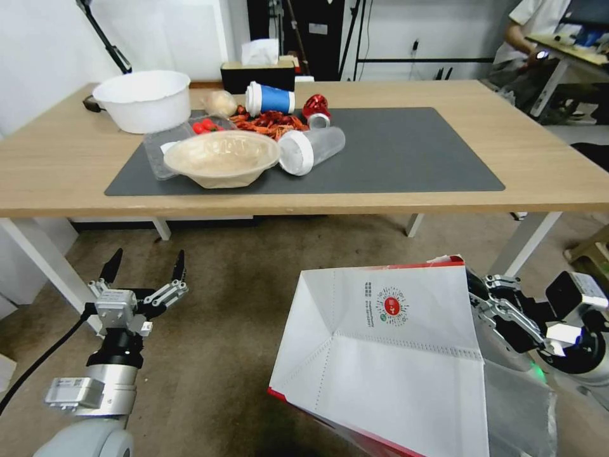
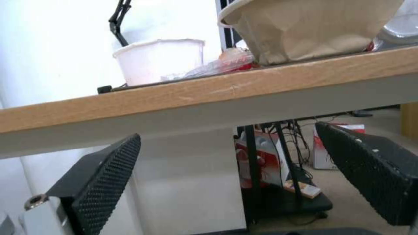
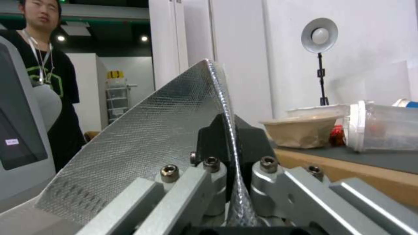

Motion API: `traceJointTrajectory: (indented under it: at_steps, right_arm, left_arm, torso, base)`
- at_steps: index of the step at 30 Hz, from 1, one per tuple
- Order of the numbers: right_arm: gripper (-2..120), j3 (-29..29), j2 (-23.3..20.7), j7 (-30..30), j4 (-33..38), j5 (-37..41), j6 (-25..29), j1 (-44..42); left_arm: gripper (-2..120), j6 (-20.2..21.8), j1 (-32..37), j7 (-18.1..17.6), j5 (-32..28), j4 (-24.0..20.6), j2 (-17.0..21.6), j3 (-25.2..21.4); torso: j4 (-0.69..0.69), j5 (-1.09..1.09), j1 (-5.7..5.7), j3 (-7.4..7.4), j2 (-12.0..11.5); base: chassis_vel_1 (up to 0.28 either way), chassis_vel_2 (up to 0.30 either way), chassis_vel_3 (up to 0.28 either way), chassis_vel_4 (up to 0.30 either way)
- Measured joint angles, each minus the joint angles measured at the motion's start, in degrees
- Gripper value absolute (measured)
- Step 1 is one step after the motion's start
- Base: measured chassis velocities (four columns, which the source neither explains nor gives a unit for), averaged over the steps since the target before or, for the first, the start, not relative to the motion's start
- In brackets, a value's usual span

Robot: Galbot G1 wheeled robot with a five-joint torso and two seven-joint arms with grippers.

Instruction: Pick up the food delivery bag from the floor and place it on the table.

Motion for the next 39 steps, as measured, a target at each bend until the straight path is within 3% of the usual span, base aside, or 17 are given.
traceJointTrajectory:
  at_steps: [39]
  right_arm:
    - [0,-2.1,2.2,-1.3,-0.7,-0.5,0.0,0.3]
  left_arm:
    - [100,-0.6,0.3,0.5,1.0,0.3,-0.6,0.3]
  torso:
    - [0.00,0.00,3.44,5.84,9.3]
  base:
    - [0.000,0.000,0.000,0.000]
